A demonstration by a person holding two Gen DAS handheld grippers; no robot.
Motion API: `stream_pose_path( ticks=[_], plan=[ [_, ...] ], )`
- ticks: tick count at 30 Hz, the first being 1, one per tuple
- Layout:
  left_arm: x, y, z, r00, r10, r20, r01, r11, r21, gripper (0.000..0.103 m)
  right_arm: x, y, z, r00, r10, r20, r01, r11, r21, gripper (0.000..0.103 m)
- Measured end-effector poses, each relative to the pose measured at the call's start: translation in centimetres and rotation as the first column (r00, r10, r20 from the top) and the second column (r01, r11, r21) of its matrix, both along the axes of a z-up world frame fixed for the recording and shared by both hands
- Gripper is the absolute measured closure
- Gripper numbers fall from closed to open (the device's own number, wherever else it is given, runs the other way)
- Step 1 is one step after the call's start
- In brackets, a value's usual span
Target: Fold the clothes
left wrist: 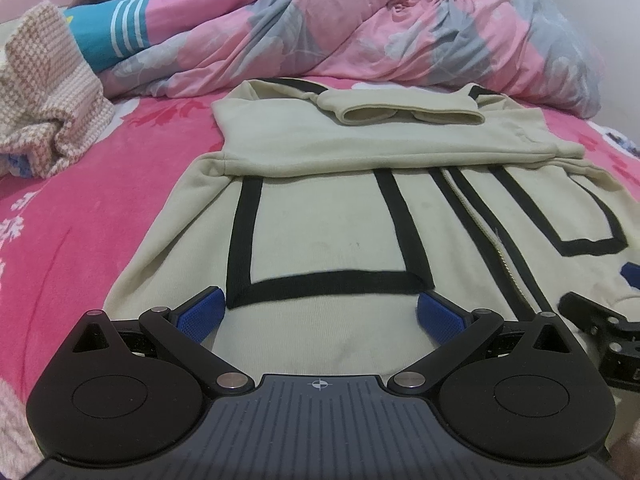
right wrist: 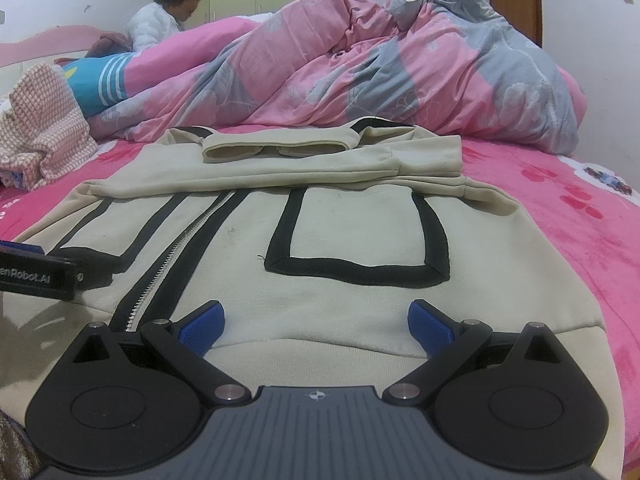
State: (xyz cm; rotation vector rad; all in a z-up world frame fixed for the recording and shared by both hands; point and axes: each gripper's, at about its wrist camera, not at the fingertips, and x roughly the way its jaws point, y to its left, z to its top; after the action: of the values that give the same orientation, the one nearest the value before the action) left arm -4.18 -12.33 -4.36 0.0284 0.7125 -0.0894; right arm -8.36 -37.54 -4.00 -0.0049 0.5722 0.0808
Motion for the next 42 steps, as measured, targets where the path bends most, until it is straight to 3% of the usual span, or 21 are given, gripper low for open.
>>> stream_pose_path(
  ticks=[11,17,24,26,29,31,33,37,40,42],
  plan=[
    [-3.0,1.1,0.5,0.999,-0.041,-0.011,0.040,0.998,-0.038,0.000,-2.5,-0.1,0.6,1.000,0.025,0.016,-0.024,0.999,-0.022,0.003],
    [-5.2,1.7,0.7,0.996,-0.092,-0.004,0.092,0.996,-0.012,0.000,-4.4,0.0,0.8,0.999,0.035,-0.015,-0.036,0.999,-0.029,0.003],
    [-7.2,3.9,0.7,0.997,-0.073,-0.038,0.072,0.997,-0.032,0.000,-7.1,0.3,1.1,0.997,0.052,-0.057,-0.054,0.998,-0.035,0.003],
    [-7.6,4.8,0.9,0.998,-0.054,-0.042,0.052,0.997,-0.050,0.000,-8.2,0.2,1.4,0.995,0.072,-0.067,-0.071,0.997,0.013,0.003],
    [-7.6,6.0,1.2,0.999,-0.012,-0.049,0.008,0.996,-0.088,0.000,-9.5,-0.2,1.8,0.990,0.114,-0.080,-0.100,0.983,0.156,0.003],
    [-7.4,6.6,1.4,0.999,0.009,-0.049,-0.014,0.994,-0.111,0.000,-10.1,-0.5,1.9,0.985,0.150,-0.083,-0.123,0.955,0.269,0.003],
    [-7.2,7.1,1.5,0.999,0.021,-0.049,-0.027,0.991,-0.134,0.000,-10.3,-0.7,1.6,0.977,0.196,-0.087,-0.146,0.905,0.400,0.003],
    [-6.8,7.6,1.4,0.997,0.030,-0.064,-0.039,0.987,-0.156,0.000,-9.4,-0.7,0.0,0.949,0.296,-0.112,-0.155,0.741,0.654,0.004],
    [-6.8,7.9,1.3,0.997,0.035,-0.075,-0.047,0.986,-0.157,0.000,-8.1,-0.1,-1.5,0.933,0.338,-0.125,-0.130,0.639,0.758,0.012],
    [-6.8,7.9,1.2,0.996,0.039,-0.086,-0.052,0.987,-0.153,0.000,-7.2,0.3,-2.5,0.927,0.346,-0.145,-0.101,0.602,0.792,0.018]
  ],
)
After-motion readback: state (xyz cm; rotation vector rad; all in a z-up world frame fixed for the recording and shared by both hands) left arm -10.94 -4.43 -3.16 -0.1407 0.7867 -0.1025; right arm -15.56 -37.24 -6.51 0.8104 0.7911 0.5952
